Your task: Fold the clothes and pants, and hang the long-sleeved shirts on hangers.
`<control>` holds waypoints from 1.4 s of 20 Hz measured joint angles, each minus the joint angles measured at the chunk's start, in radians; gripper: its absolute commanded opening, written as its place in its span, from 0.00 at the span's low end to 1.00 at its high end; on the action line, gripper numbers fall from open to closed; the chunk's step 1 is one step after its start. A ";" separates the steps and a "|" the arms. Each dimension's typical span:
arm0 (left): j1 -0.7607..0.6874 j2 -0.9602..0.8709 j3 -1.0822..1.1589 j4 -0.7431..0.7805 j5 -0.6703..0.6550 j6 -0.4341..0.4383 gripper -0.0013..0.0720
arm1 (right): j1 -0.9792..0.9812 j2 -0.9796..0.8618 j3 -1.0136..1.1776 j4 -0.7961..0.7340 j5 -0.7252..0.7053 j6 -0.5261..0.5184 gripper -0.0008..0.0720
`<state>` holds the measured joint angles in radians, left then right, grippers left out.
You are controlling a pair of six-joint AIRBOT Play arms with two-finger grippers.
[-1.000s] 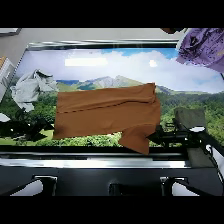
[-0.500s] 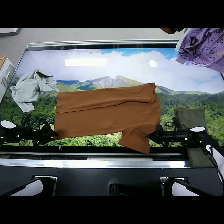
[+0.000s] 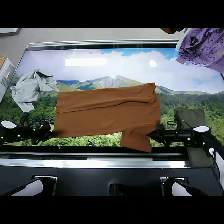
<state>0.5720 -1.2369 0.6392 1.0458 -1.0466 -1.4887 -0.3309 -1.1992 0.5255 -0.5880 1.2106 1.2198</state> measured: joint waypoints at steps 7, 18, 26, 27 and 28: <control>0.002 0.313 0.013 0.079 -0.198 -0.080 0.03 | 0.000 0.451 -0.001 -0.130 0.195 0.187 0.05; -0.068 0.284 0.095 0.097 0.026 -0.107 0.03 | 0.002 0.292 0.143 -0.023 0.003 0.011 0.05; -0.190 -0.061 0.353 0.098 0.237 -0.078 0.03 | 0.151 -0.210 0.508 -0.061 -0.194 -0.040 0.05; -0.197 -0.101 0.387 0.098 0.242 -0.077 0.03 | 0.163 -0.245 0.543 -0.077 -0.214 -0.024 0.05; -0.205 -0.143 0.422 0.098 0.249 -0.074 0.03 | 0.171 -0.279 0.576 -0.091 -0.229 -0.007 0.05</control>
<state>0.3672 -1.3804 1.0615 1.1439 -0.7975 -1.5627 -0.1596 -1.4780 1.1019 -0.6788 0.9817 1.2129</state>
